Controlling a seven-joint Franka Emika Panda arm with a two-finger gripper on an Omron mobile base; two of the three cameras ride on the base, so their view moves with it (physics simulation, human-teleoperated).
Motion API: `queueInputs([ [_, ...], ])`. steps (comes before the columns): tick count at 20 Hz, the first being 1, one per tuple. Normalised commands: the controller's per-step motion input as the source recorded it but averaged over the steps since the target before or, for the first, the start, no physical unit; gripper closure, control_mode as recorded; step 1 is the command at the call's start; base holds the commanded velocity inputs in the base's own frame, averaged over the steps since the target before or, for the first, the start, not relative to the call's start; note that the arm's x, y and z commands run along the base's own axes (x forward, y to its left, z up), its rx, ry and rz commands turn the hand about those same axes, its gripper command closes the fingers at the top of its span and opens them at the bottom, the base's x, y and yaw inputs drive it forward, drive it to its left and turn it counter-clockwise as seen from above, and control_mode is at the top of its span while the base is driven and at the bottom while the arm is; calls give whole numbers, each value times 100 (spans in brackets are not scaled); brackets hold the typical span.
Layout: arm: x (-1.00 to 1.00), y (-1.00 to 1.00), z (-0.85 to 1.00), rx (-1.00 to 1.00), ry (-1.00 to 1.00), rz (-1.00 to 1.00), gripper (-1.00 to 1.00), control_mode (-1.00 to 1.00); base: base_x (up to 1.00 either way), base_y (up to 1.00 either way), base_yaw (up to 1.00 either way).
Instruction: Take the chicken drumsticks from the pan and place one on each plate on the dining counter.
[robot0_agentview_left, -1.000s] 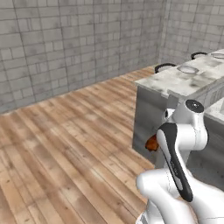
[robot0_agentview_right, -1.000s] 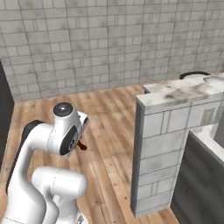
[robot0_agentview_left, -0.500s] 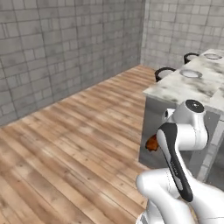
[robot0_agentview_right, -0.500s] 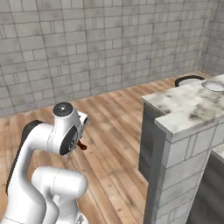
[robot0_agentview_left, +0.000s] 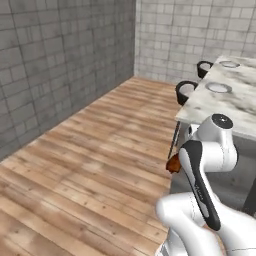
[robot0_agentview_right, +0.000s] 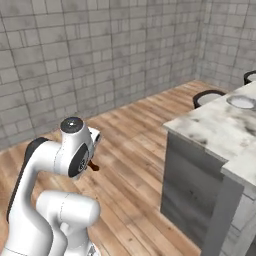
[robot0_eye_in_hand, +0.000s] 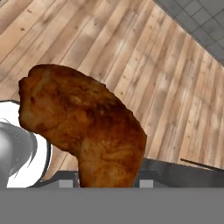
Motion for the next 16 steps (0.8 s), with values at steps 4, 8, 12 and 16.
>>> queueInputs([
  [4, 0, 0, 0, 0, 0, 0, 100, 100, 100, 92, -39],
  [8, 0, 0, 0, 0, 0, 0, 100, 100, 100, 73, -43],
  [12, 0, 0, 0, 0, 0, 0, 100, 100, 100, 65, -48],
  [16, 0, 0, 0, 0, 0, 0, 100, 100, 100, 64, -48],
])
